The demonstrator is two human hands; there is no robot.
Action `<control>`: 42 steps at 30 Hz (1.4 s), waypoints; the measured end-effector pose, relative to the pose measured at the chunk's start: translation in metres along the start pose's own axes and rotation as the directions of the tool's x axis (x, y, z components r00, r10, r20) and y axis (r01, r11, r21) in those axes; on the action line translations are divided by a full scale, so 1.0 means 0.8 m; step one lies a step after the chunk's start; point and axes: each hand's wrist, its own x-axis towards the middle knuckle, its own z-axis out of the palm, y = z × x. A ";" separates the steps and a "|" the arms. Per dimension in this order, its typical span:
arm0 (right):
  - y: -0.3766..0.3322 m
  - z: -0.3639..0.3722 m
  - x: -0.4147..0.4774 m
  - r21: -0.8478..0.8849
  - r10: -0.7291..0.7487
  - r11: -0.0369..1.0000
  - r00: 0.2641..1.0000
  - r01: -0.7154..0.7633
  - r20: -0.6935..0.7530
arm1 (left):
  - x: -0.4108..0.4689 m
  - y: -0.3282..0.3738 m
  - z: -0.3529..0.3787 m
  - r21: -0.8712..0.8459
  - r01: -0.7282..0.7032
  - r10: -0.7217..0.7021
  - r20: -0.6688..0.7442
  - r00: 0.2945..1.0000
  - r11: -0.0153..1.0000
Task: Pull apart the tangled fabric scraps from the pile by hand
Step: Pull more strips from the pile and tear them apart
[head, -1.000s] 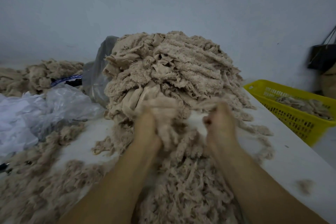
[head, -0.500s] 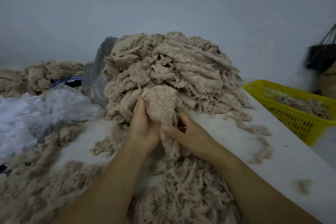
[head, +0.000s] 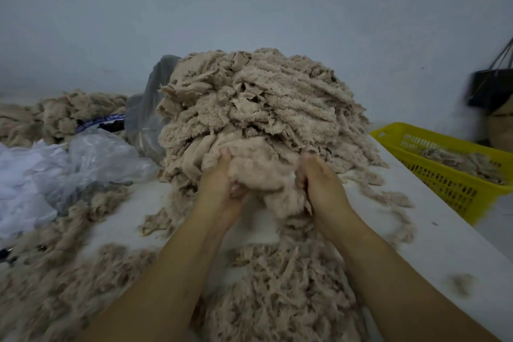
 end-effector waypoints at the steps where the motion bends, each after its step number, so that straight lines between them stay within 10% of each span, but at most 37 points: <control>1: -0.001 -0.007 0.005 0.113 0.024 0.993 0.998 -0.018 -0.054 | 0.004 0.006 -0.005 -0.052 -0.005 0.002 -0.057 0.998 0.999; 5: 0.003 -0.021 0.012 0.215 0.054 0.976 0.995 -0.035 -0.081 | 0.007 0.015 -0.016 -0.162 0.064 -0.073 -0.049 0.996 0.985; 11: 0.023 0.009 -0.010 -0.412 -0.009 0.881 0.877 0.234 0.479 | -0.001 0.009 -0.006 -0.120 0.084 -0.068 0.136 0.988 0.989; 20: 0.017 -0.020 0.011 -0.270 -0.015 0.963 1.000 0.013 -0.006 | 0.015 0.022 -0.029 -0.345 0.088 -0.057 0.100 0.993 0.934; 24: 0.010 -0.025 0.014 -0.174 -0.059 0.985 0.951 0.005 -0.302 | 0.012 0.013 -0.023 0.187 0.065 -0.076 0.052 0.996 0.980; 28: 0.001 -0.036 0.012 -0.154 -0.122 0.986 0.879 0.057 -0.461 | -0.003 0.007 -0.020 0.880 -0.061 -0.186 0.167 0.968 0.472; 32: -0.010 -0.007 -0.007 -0.226 -0.298 0.935 0.950 0.272 -0.089 | -0.019 -0.007 0.001 0.665 -0.002 -0.340 0.385 0.858 0.747; 36: -0.001 0.021 -0.019 -0.564 -0.346 0.623 0.838 0.542 0.422 | -0.017 -0.009 0.010 0.239 0.242 -0.321 0.389 0.863 0.940; 42: 0.011 0.017 -0.019 -0.598 -0.240 0.562 0.805 0.571 0.543 | 0.003 0.011 -0.009 -0.210 0.227 -0.198 0.150 0.969 0.951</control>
